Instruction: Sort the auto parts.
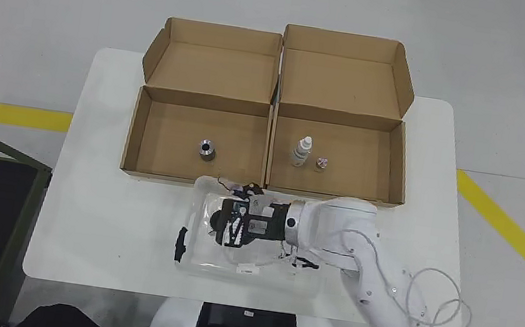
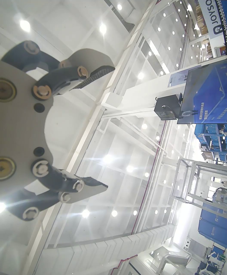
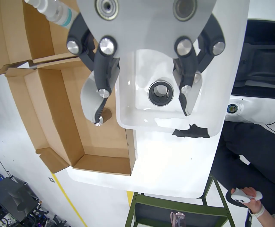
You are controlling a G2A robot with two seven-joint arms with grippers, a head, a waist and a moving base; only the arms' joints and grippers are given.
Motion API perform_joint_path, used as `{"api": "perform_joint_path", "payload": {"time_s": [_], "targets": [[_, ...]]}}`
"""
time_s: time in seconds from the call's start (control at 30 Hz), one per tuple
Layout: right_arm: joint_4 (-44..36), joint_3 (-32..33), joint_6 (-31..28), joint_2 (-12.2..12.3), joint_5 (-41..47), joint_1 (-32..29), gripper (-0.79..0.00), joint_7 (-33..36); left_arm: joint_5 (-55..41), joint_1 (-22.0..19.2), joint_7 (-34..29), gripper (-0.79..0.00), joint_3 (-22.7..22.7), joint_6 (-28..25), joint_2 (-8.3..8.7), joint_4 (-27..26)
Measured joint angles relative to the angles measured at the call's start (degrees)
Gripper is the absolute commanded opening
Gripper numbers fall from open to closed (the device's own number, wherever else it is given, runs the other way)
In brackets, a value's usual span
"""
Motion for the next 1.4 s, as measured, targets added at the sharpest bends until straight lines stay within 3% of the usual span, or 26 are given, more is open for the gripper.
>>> {"api": "perform_joint_path", "payload": {"time_s": [0.3,1.1,1.4], "targets": [[1.9,-2.0,0.6,0.5,-4.0,-1.8,-0.169,-2.1,0.0,0.0,0.0,0.0,0.0,0.0,0.0,0.0],[13.5,-8.0,4.5,-0.3,-9.7,2.0,-0.197,-9.7,0.0,0.0,0.0,0.0,0.0,0.0,0.0,0.0],[16.2,-9.0,4.6,-0.7,-8.3,3.6,-0.449,-9.9,0.0,0.0,0.0,0.0,0.0,0.0,0.0,0.0]]}}
